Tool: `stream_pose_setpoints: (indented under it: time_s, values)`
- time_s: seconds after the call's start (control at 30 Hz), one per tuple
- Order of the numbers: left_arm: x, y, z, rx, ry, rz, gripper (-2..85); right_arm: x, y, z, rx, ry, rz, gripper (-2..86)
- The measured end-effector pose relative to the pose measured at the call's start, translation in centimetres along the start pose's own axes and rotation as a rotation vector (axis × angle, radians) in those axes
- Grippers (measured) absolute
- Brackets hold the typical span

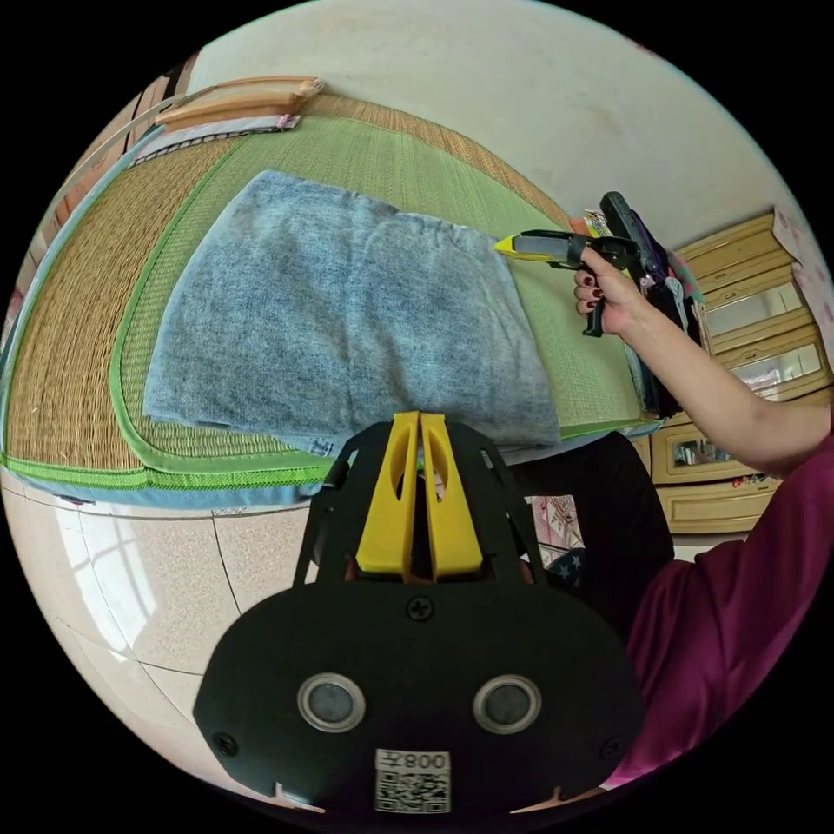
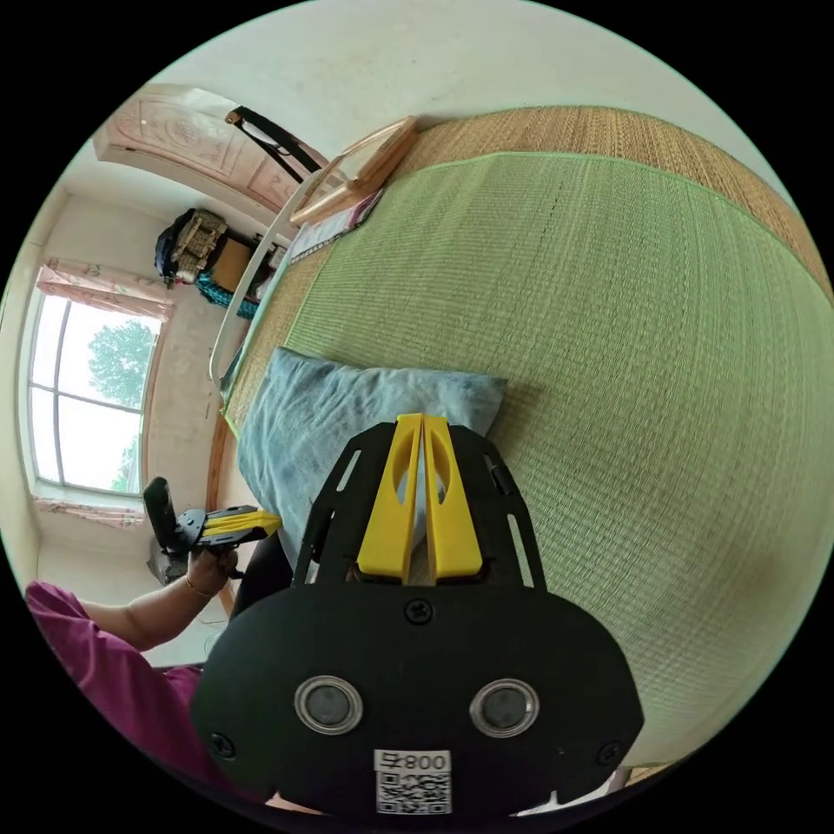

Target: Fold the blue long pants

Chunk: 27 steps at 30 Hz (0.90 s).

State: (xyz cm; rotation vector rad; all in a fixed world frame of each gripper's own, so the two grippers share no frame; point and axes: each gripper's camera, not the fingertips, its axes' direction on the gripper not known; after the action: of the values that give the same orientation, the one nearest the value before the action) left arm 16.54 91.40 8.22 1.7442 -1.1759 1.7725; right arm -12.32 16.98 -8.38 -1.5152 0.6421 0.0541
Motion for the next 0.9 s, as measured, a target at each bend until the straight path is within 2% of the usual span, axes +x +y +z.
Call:
stream_pose_setpoints:
  time_s: [0.1, 0.23, 0.33, 0.47, 0.6, 0.7, 0.77, 0.9]
  values:
    - [1.8, 0.1, -0.5, 0.02, -0.063, 0.006, 0.0, -1.3, 3.5, -1.3, 0.001, -0.075, -0.067, 0.0]
    - [4.3, -0.8, 0.5, -0.031, -0.158, 0.062, 0.1, -4.1, 10.0, 0.6, -0.125, -0.164, -0.157, 0.0]
    - [5.1, -1.6, 1.4, -0.062, -0.209, 0.101, 0.1, -5.0, 13.6, 3.8, -0.241, -0.144, -0.167, 0.0]
    - [4.6, -1.9, 1.2, -0.06, -0.167, 0.083, 0.1, -4.0, 14.6, 4.6, -0.202, -0.178, -0.081, 0.1]
    - [3.9, -1.9, 0.0, -0.043, -0.118, 0.011, 0.1, -5.7, 15.3, 3.7, -0.192, -0.113, -0.149, 0.1]
    - [5.4, -1.2, -0.7, -0.015, -0.169, 0.037, 0.1, -6.8, 16.8, 4.2, -0.211, -0.067, -0.181, 0.1]
    - [6.2, -1.0, -0.8, -0.025, -0.178, 0.061, 0.1, -6.1, 17.6, 4.5, -0.178, -0.1, -0.124, 0.1]
    - [7.6, -0.4, -2.0, -0.003, -0.125, 0.105, 0.1, -5.9, 18.6, 4.3, -0.155, -0.113, -0.093, 0.1]
